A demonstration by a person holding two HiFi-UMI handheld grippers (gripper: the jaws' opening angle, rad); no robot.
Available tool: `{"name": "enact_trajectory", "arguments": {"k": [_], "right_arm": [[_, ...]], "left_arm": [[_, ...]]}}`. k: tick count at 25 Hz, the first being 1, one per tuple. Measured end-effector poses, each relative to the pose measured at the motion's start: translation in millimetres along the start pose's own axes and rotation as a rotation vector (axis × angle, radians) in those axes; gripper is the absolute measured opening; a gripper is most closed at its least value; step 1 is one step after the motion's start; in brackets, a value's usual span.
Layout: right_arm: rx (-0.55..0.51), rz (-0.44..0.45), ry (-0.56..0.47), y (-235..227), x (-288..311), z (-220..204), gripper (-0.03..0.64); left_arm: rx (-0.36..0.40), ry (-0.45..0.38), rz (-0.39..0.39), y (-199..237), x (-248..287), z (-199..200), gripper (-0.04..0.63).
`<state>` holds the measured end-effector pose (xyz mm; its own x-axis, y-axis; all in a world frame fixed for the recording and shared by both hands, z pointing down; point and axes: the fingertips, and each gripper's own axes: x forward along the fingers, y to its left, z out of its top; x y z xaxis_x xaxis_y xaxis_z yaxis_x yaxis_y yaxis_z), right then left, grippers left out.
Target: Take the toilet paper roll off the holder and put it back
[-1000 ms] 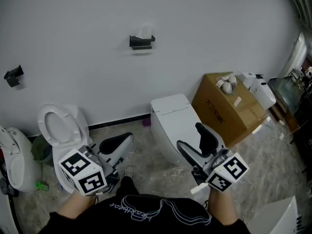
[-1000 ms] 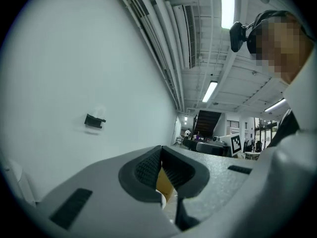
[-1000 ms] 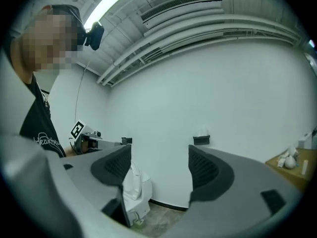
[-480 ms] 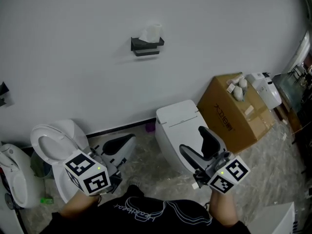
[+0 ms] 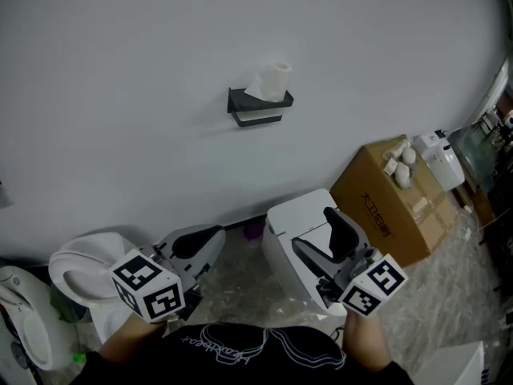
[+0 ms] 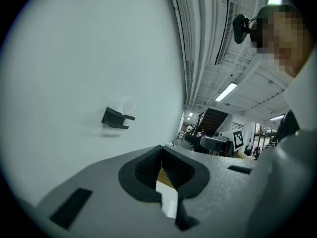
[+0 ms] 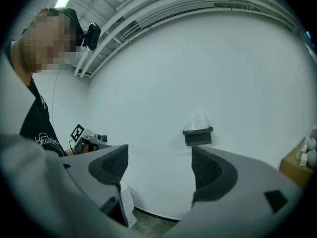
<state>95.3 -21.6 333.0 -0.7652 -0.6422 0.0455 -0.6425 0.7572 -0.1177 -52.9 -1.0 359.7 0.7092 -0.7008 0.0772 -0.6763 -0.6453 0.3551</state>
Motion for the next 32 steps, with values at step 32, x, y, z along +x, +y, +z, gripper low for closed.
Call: {"name": "enact_trajectory", "arguments": {"k": [32], "right_arm": [[-0.074, 0.038, -0.029, -143, 168, 55, 0.396]], "left_arm": [[0.026, 0.002, 0.040, 149, 113, 75, 0.006]]}}
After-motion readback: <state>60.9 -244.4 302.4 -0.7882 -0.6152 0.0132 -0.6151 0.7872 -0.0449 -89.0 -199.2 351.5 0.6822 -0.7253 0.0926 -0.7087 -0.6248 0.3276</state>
